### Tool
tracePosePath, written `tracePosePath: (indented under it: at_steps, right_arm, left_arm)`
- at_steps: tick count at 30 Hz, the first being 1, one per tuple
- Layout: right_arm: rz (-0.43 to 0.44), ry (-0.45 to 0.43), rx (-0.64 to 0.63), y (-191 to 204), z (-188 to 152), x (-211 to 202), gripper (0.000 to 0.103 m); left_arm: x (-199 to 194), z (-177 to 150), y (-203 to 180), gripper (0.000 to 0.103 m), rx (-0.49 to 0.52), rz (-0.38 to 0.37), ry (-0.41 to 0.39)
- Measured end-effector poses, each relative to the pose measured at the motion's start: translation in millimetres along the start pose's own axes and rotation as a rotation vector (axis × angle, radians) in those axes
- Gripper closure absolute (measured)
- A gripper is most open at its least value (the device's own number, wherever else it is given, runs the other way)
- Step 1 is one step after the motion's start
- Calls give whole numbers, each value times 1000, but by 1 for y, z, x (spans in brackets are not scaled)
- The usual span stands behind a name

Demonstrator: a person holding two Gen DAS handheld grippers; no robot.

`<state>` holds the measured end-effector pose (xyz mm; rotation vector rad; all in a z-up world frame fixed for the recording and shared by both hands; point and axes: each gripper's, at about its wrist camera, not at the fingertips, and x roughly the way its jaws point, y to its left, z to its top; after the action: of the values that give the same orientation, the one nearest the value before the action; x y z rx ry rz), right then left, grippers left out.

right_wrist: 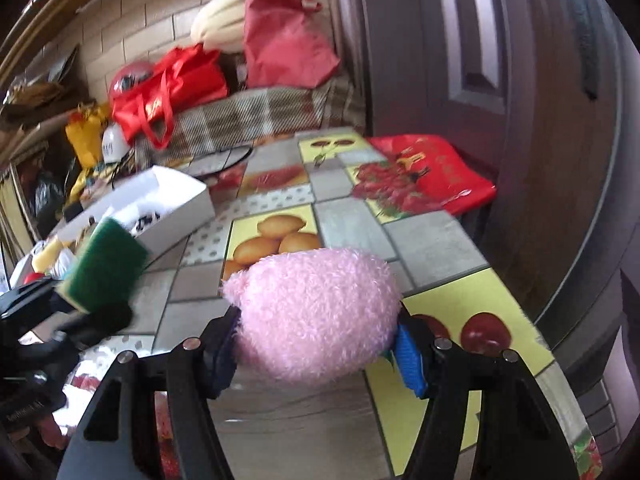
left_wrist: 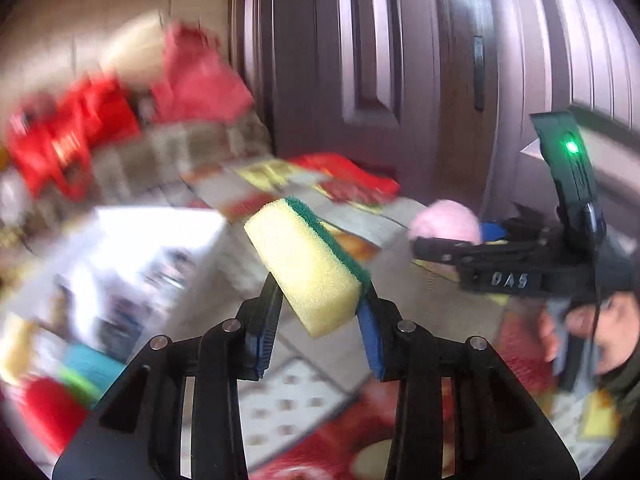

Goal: Organize soft objects
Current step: 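Grasp the yellow-green sponge with the left tool while the right tool grasps the pink fluffy ball, then carry sponge and pink fluffy ball into the white box while both tools open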

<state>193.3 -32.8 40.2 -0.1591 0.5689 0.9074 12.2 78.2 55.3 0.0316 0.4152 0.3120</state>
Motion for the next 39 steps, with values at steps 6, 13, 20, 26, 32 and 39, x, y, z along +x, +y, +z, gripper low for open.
tracePosePath:
  at_steps: [6, 13, 20, 26, 32, 39]
  right_arm:
    - [-23, -50, 10, -1, 1, -8, 37]
    - [-54, -101, -19, 7, 1, -14, 37]
    - [-56, -134, -45, 31, 7, -7, 35]
    - [-16, -135, -88, 67, 12, 7, 35]
    - [32, -136, -124, 99, 15, 18, 35]
    - [94, -144, -122, 134, 20, 31, 35]
  left_arm:
    - [-36, -15, 42, 67, -6, 134, -75]
    - [-54, -34, 120, 67, -181, 245, -85]
    - [-67, -47, 169, 67, -268, 354, -101]
    - [-70, -55, 200, 67, -377, 380, -91]
    - [-66, -52, 203, 67, -370, 402, -93]
    - [-56, -46, 200, 66, -316, 438, -99]
